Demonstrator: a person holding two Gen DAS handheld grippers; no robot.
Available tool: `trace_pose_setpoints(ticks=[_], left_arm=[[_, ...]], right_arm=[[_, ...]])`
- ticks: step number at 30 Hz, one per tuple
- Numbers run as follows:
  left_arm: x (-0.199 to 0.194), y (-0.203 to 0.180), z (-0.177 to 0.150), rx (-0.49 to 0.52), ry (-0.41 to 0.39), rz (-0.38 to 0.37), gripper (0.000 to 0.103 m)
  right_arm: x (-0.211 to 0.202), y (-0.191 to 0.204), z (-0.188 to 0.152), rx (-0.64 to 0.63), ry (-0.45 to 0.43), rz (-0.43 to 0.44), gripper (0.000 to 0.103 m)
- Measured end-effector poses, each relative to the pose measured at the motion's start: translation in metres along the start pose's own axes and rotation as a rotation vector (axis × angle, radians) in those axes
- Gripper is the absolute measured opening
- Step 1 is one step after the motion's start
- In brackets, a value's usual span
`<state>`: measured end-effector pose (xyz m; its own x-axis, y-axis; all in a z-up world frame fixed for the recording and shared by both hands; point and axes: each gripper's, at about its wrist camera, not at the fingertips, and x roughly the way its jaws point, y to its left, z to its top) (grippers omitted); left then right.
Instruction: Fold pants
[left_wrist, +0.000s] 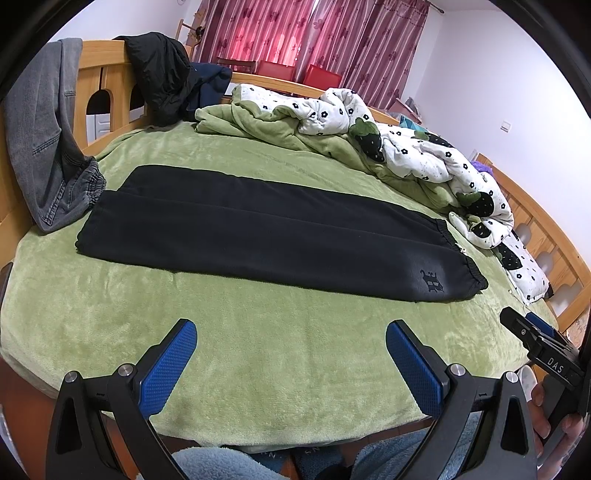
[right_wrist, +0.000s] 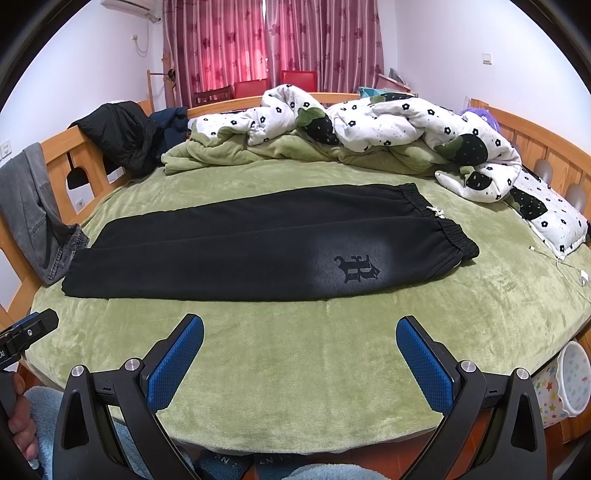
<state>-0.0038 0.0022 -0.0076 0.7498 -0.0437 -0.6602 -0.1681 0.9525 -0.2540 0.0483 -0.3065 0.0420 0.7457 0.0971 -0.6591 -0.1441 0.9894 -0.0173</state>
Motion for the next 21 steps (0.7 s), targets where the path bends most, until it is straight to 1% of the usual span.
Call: trace_pose_setpoints(ticks=[13, 21], left_arm=[[0.000, 0.000, 0.000, -0.001, 0.002, -0.002, 0.103], [0.002, -0.010, -0.010, -0.014, 0.025, -0.032, 0.103]], right_arm=[[0.000, 0.000, 0.001, 0.000, 0.001, 0.000, 0.102], [0.000, 0.001, 0.000, 0.002, 0.005, 0.003, 0.102]])
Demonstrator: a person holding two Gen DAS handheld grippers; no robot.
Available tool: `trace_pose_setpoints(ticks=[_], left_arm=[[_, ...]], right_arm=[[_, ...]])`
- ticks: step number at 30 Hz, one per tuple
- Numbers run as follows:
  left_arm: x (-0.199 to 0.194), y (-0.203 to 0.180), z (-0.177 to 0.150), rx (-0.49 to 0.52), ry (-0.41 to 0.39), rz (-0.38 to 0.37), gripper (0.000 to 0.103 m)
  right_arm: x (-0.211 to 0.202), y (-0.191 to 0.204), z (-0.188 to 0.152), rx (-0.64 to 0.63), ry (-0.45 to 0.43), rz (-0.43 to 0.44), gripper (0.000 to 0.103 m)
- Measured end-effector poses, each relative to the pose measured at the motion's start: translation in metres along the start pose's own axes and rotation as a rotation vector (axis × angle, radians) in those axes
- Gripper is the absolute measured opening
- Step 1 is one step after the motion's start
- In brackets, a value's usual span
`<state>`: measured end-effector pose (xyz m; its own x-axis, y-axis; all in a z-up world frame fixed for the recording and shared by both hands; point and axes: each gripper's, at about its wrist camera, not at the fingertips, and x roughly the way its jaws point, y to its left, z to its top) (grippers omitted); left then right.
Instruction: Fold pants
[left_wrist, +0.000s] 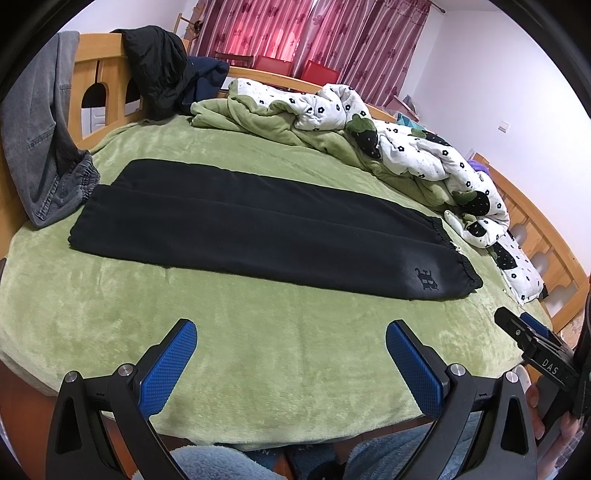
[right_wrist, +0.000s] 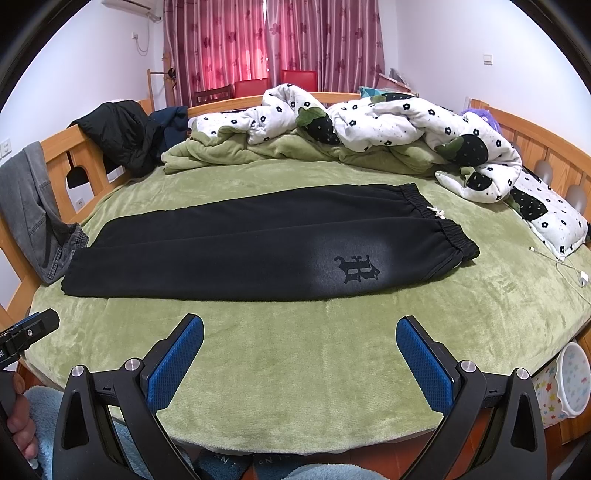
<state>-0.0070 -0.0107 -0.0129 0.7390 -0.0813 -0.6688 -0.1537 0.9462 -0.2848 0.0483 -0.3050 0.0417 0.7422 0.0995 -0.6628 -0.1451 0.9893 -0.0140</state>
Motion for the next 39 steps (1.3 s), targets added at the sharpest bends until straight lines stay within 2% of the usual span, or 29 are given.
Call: trace_pose_setpoints(ticks=[4, 6, 9, 10, 13, 15, 17, 22, 23, 25, 27, 29, 31, 35, 39], left_arm=[[0.004, 0.003, 0.007, -0.031, 0.022, -0.048, 0.103], [0.007, 0.009, 0.011, -0.071, 0.035, -0.110, 0.103], [0.012, 0.020, 0.028, -0.099, 0.046, -0.131, 0.103], [0.012, 0.024, 0.033, -0.089, 0.038, -0.115, 0.103], [0.016, 0.039, 0.052, -0.042, 0.017, 0.008, 0.103], [0.022, 0.057, 0.061, -0.053, 0.014, 0.047, 0.103], [0.034, 0.076, 0.064, -0.071, 0.021, 0.084, 0.103], [0.065, 0.117, 0.059, -0.121, 0.039, 0.159, 0.102], [0.075, 0.128, 0.056, -0.147, 0.058, 0.162, 0.102], [0.088, 0.141, 0.054, -0.179, 0.084, 0.146, 0.100], [0.103, 0.152, 0.050, -0.200, 0.120, 0.129, 0.100], [0.115, 0.166, 0.044, -0.245, 0.107, 0.106, 0.100], [0.124, 0.176, 0.040, -0.293, 0.101, 0.088, 0.100], [0.145, 0.201, 0.035, -0.411, 0.082, 0.021, 0.100], [0.154, 0.212, 0.041, -0.435, 0.027, -0.008, 0.100]], right_arm=[[0.008, -0.007, -0.006, 0.007, 0.012, 0.018, 0.102], [0.013, -0.009, -0.004, 0.020, 0.023, 0.034, 0.102], [0.018, -0.013, 0.006, 0.035, 0.038, 0.079, 0.102], [0.019, -0.014, 0.010, 0.021, 0.036, 0.076, 0.102], [0.018, -0.019, 0.023, -0.029, -0.020, -0.002, 0.102], [0.022, -0.032, 0.030, -0.037, -0.063, -0.039, 0.102], [0.032, -0.043, 0.036, -0.036, -0.068, -0.049, 0.102], [0.085, -0.082, 0.038, -0.009, 0.021, -0.127, 0.102], [0.102, -0.095, 0.034, 0.019, 0.068, -0.127, 0.102], [0.124, -0.113, 0.027, 0.074, 0.135, -0.109, 0.100], [0.147, -0.130, 0.017, 0.129, 0.189, -0.090, 0.094], [0.165, -0.139, 0.007, 0.160, 0.214, -0.074, 0.086], [0.180, -0.146, -0.003, 0.193, 0.220, -0.050, 0.081], [0.204, -0.167, -0.015, 0.317, 0.224, 0.038, 0.079], [0.220, -0.180, -0.017, 0.393, 0.192, 0.087, 0.079]])
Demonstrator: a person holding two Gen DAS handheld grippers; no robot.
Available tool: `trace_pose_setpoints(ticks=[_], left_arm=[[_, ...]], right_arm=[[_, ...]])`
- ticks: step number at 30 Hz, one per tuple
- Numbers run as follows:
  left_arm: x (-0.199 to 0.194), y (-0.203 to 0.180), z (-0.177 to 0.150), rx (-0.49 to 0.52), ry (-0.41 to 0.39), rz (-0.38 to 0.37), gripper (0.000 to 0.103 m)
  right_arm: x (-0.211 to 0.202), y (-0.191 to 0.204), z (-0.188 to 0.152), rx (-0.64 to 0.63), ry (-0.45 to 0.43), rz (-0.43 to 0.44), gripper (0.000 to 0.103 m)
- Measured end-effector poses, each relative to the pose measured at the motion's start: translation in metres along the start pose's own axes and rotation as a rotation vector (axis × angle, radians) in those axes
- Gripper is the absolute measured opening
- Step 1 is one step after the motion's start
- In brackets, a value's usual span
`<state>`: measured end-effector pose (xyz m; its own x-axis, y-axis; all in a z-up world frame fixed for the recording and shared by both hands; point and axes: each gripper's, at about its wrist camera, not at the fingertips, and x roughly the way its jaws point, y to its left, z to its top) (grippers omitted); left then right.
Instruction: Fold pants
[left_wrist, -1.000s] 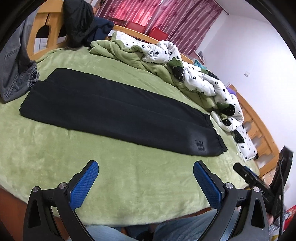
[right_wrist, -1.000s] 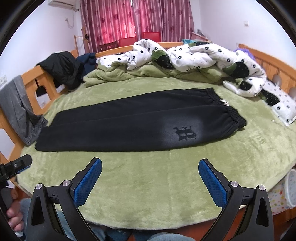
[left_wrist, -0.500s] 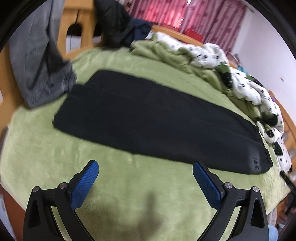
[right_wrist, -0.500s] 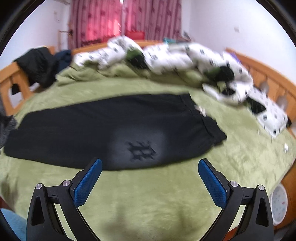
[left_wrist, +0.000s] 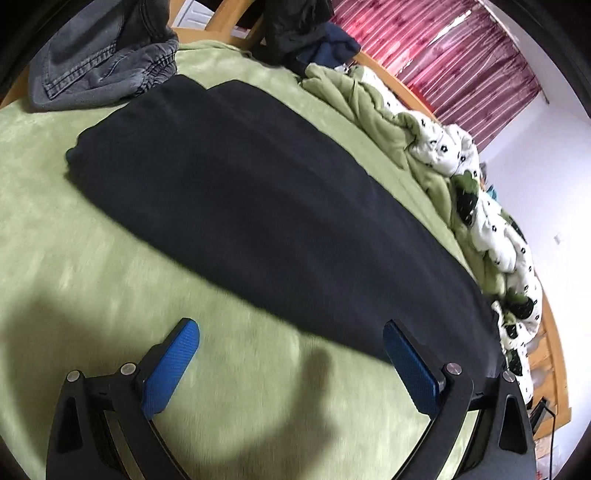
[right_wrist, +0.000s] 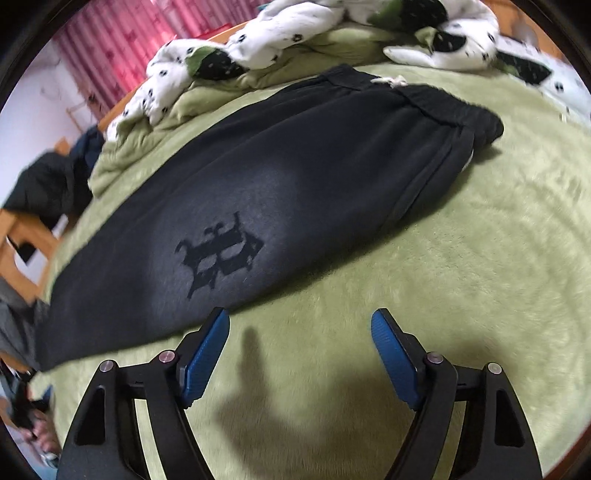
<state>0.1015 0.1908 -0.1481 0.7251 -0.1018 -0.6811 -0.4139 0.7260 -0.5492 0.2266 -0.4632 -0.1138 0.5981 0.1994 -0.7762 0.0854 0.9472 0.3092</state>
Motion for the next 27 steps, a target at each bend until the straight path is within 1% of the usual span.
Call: trace_pose_setpoints(ticks=[2, 3, 5, 6, 7, 8, 9, 10, 11, 12, 13, 14, 17, 19, 20, 22, 25, 27], left_arm=[[0.007, 0.002, 0.007, -0.019, -0.016, 0.001, 0.099], [0.009, 0.003, 0.009, -0.027, -0.025, 0.003, 0.096], [0.015, 0.004, 0.015, -0.037, -0.037, 0.026, 0.086], [0.017, 0.005, 0.018, -0.040, -0.035, 0.042, 0.078], [0.021, 0.005, 0.021, -0.045, -0.027, 0.064, 0.069], [0.024, 0.004, 0.026, -0.045, -0.014, 0.108, 0.062], [0.024, 0.002, 0.029, -0.039, -0.011, 0.132, 0.041], [0.024, 0.001, 0.032, -0.034, -0.007, 0.145, 0.017], [0.024, 0.001, 0.037, -0.028, 0.016, 0.161, 0.012], [0.023, 0.000, 0.039, -0.028, 0.025, 0.156, 0.011], [0.018, -0.001, 0.042, -0.029, 0.019, 0.145, 0.011], [0.008, -0.007, 0.045, -0.022, -0.003, 0.124, 0.011], [-0.010, -0.022, 0.056, 0.021, -0.053, 0.094, 0.011], [-0.016, -0.034, 0.070, 0.045, -0.085, 0.076, 0.011], [-0.016, -0.041, 0.083, 0.055, -0.102, 0.066, 0.011], [-0.010, -0.050, 0.099, 0.070, -0.123, 0.059, 0.011], [0.017, -0.069, 0.129, 0.121, -0.156, 0.101, 0.011], [0.036, -0.080, 0.145, 0.152, -0.182, 0.129, 0.011]], right_arm=[[0.006, 0.000, 0.007, 0.017, -0.012, 0.022, 0.079], [0.010, -0.001, 0.011, 0.030, -0.015, 0.033, 0.079], [0.017, -0.003, 0.019, 0.052, -0.021, 0.045, 0.079], [0.021, -0.002, 0.024, 0.062, -0.028, 0.053, 0.079], [0.024, -0.001, 0.029, 0.065, -0.036, 0.050, 0.075], [0.028, 0.000, 0.033, 0.061, -0.038, 0.036, 0.059], [0.032, 0.003, 0.039, 0.053, -0.029, 0.004, 0.047], [0.034, 0.005, 0.043, 0.048, -0.021, -0.009, 0.029], [0.034, 0.006, 0.046, 0.046, -0.020, -0.007, 0.024], [0.028, 0.009, 0.051, 0.051, -0.043, 0.000, 0.021], [0.023, 0.011, 0.053, 0.048, -0.056, 0.006, 0.019], [0.016, 0.015, 0.057, 0.034, -0.071, 0.013, 0.018], [-0.004, 0.031, 0.077, -0.026, -0.114, 0.043, 0.018], [-0.010, 0.042, 0.098, -0.058, -0.130, 0.061, 0.018], [-0.011, 0.047, 0.108, -0.067, -0.139, 0.074, 0.018], [-0.009, 0.056, 0.130, -0.084, -0.152, 0.095, 0.017], [0.004, 0.070, 0.160, -0.110, -0.170, 0.107, 0.017], [0.021, 0.084, 0.182, -0.138, -0.181, 0.099, 0.017]])
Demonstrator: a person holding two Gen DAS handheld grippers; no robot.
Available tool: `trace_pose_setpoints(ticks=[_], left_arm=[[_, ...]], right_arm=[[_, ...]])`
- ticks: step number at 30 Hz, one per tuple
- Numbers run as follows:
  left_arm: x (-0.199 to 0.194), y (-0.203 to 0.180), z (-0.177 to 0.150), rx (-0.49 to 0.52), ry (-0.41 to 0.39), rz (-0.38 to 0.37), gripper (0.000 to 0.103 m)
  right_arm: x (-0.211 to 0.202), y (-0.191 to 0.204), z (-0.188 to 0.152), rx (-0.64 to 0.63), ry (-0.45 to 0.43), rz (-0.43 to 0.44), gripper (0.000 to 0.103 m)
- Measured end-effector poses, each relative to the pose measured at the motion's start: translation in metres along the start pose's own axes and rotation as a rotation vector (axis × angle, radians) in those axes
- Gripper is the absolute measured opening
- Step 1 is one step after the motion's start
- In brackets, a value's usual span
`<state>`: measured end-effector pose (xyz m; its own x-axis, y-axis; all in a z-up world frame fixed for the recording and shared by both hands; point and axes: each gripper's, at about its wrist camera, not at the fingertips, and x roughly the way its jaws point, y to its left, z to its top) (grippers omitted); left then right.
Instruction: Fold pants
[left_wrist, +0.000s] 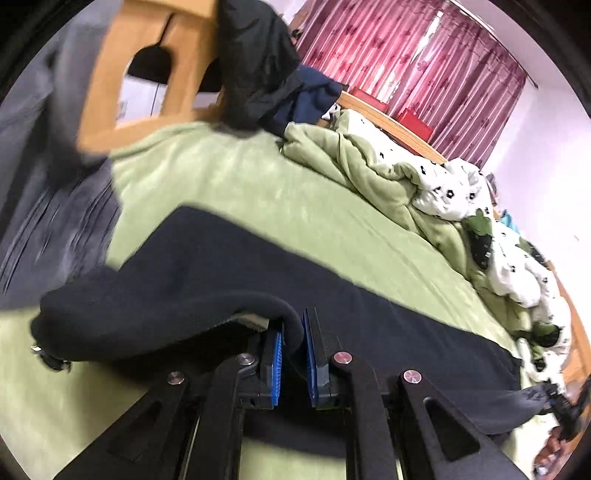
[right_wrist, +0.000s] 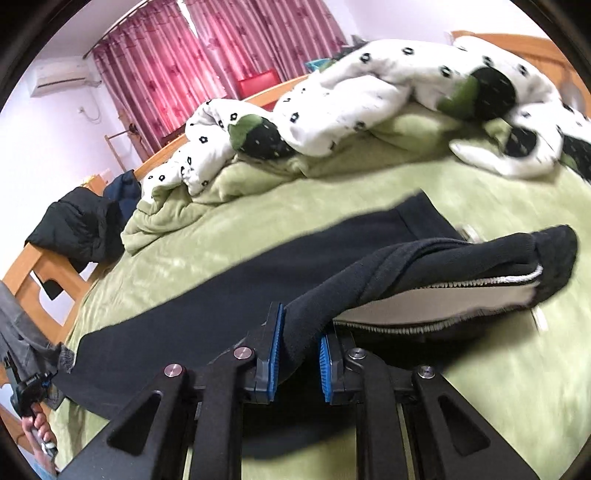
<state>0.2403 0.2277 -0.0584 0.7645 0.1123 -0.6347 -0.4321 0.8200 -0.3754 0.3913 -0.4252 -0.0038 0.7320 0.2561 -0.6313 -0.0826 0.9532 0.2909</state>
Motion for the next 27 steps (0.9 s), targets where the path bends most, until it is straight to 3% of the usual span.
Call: trace_pose_setpoints(ticks=[4, 7, 8, 10, 12, 15, 21, 27], left_arm=[[0.050, -0.027, 0.025, 0.078, -0.045, 0.088, 0.011], [0.091, -0.039, 0.032, 0.107, -0.023, 0.153, 0.013], [0.106, -0.040, 0.032, 0.113, 0.003, 0.176, 0.017], [0.115, -0.040, 0.031, 0.104, 0.036, 0.186, 0.045], [0.105, -0.039, 0.025, 0.080, 0.030, 0.175, 0.062], [0.071, -0.038, 0.017, 0.078, -0.023, 0.120, 0.081], [0.016, -0.013, -0.026, 0.045, 0.051, 0.094, 0.082], [-0.011, 0.034, -0.101, -0.091, 0.185, 0.020, 0.082]], right_arm=[[0.061, 0.014, 0.028, -0.038, 0.002, -0.051, 0.018], [0.112, 0.016, 0.031, -0.039, 0.048, -0.112, 0.023], [0.126, 0.016, 0.030, -0.044, 0.063, -0.139, 0.030], [0.143, 0.015, 0.026, -0.050, 0.093, -0.197, 0.034], [0.136, 0.012, 0.019, -0.041, 0.097, -0.195, 0.039], [0.098, 0.007, 0.005, -0.038, 0.058, -0.156, 0.058], [0.022, -0.013, -0.046, -0.090, 0.066, -0.186, 0.070], [-0.011, -0.063, -0.111, 0.105, 0.160, -0.132, 0.070]])
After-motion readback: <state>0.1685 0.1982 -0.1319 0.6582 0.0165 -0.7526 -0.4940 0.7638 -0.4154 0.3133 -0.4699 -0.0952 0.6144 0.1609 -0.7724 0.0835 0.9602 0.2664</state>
